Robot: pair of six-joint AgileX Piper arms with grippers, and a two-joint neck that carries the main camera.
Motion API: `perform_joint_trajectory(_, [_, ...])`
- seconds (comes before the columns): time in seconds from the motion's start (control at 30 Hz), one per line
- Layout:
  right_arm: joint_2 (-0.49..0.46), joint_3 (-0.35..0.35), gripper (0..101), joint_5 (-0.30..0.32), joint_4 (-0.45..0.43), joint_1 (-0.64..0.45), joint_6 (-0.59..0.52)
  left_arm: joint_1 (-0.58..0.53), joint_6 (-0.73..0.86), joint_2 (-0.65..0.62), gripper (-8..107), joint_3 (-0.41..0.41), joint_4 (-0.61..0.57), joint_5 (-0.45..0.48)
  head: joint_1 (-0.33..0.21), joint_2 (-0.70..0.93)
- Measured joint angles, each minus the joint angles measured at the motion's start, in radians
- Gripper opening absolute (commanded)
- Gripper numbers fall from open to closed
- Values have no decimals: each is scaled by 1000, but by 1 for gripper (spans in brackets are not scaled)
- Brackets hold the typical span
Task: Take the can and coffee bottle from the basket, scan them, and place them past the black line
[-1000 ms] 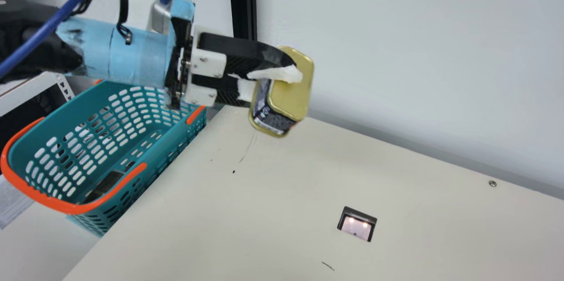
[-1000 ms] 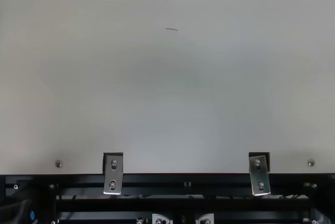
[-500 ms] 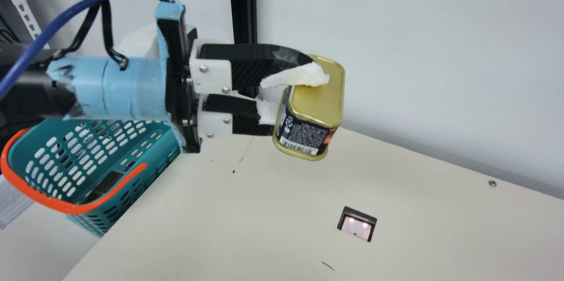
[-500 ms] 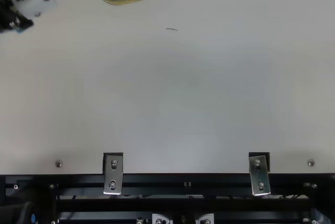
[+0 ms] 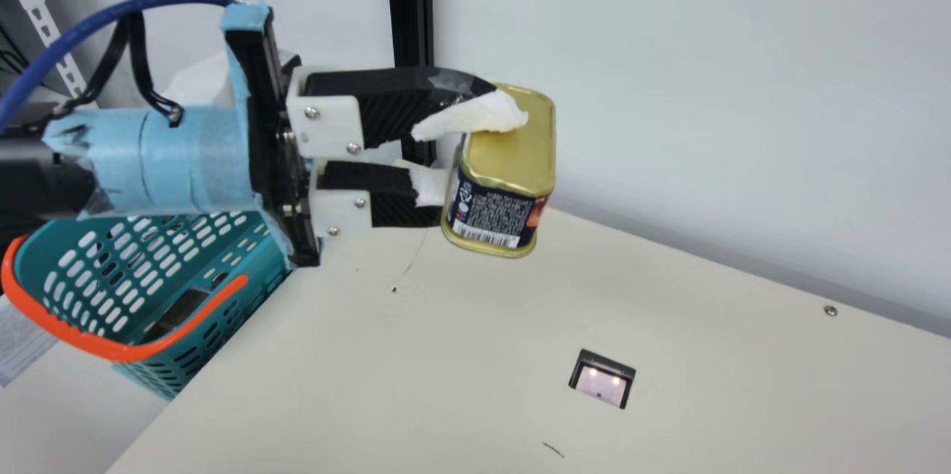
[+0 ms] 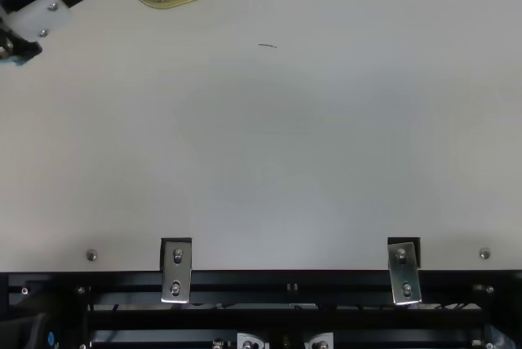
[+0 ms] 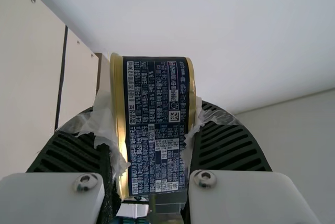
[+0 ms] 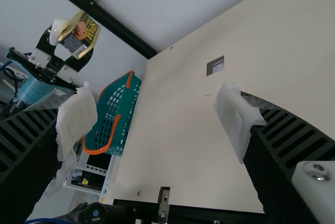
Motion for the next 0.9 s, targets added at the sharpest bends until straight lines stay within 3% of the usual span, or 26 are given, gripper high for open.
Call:
perform_joint_trajectory(0.37, [0,0,101,0,0,0,0,-52,-59,-97,10,89,-70,3,5,0])
perform_joint_trajectory(0.67, [0,0,101,0,0,0,0,-19,-262,-260,10,88,-71,3,5,0])
perform_joint_trajectory(0.9, [0,0,101,0,0,0,0,-19,-302,-272,10,85,-72,0,0,0])
